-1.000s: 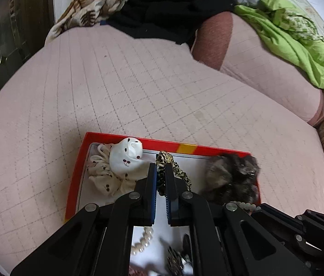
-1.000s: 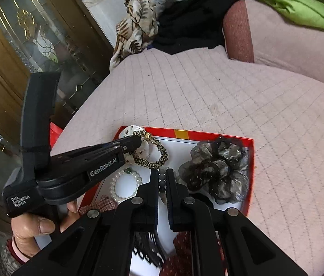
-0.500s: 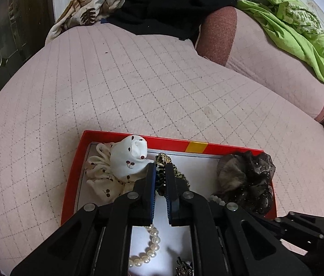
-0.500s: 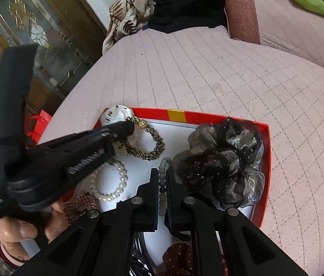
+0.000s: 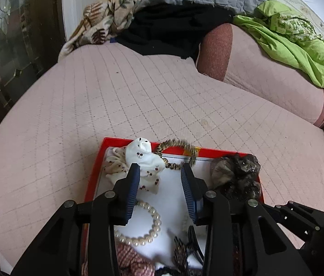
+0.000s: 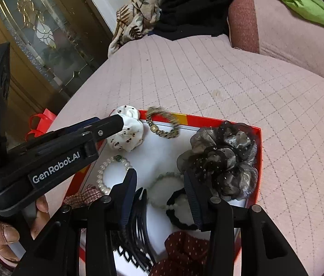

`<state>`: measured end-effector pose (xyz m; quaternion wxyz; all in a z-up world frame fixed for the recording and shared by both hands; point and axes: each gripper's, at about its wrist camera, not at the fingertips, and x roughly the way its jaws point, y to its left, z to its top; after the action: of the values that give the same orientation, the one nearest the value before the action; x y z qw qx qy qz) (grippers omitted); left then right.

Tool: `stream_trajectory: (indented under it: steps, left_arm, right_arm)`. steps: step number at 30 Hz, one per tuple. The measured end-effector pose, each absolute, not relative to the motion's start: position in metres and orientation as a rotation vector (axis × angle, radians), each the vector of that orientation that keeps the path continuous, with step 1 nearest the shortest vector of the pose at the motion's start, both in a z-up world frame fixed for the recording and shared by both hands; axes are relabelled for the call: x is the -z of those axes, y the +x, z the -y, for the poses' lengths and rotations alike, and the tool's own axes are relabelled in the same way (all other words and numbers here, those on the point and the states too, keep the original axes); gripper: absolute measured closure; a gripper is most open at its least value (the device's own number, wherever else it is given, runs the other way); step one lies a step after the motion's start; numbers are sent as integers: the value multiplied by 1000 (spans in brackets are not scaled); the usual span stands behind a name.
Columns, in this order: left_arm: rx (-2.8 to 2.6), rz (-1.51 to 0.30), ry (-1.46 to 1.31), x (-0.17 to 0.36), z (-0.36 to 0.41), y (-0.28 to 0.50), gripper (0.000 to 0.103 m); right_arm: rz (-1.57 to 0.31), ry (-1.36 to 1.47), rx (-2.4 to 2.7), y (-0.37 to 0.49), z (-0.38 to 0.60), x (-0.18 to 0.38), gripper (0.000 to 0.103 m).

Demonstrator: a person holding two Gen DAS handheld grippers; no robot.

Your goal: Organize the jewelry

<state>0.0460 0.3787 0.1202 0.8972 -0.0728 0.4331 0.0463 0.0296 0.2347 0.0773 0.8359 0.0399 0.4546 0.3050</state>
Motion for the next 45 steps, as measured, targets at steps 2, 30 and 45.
stream_trajectory:
  steps: [2,30,45]
  left_arm:
    - [-103,-886,-137,-127,-374,36,67]
    - [-354,-512,14,-211,-298,-134,6]
    - [-450,-372,-50,-246,-286,-208,0]
  right_arm:
    - [-959,82,-647,23,-231,-82,57]
    - [-884,34,-451,-97,-118,-120,50]
    - [-796,-20,-410,-150,-98,-142,39]
